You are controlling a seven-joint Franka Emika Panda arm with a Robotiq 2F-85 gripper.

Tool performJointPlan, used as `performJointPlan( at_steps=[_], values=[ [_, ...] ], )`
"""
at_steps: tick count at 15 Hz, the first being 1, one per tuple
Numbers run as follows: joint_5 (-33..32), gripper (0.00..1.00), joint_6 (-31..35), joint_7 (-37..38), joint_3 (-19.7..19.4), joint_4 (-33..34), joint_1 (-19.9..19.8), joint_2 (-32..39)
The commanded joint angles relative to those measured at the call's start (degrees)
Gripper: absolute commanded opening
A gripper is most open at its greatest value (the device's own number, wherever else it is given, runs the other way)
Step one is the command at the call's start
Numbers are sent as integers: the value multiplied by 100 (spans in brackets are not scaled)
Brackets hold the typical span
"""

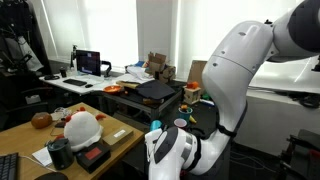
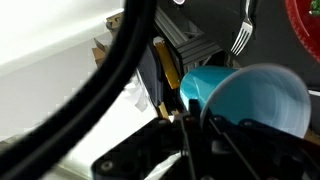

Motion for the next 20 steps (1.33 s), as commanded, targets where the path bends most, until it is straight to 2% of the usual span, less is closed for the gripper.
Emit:
performJointPlan(
  at_steps=[1,7,8,11,14,20],
  values=[
    [58,4,45,4,-72,28,65,0],
    [59,4,44,4,-72,29,65,0],
    [59,1,44,4,-72,29,65,0],
    [73,1,-65,221,-104,-225,29,-166],
    [149,1,-456,650,-156,-686,10,-445],
    [344,1,-1367,1911,-35,-2216,-186,-1478]
  ],
)
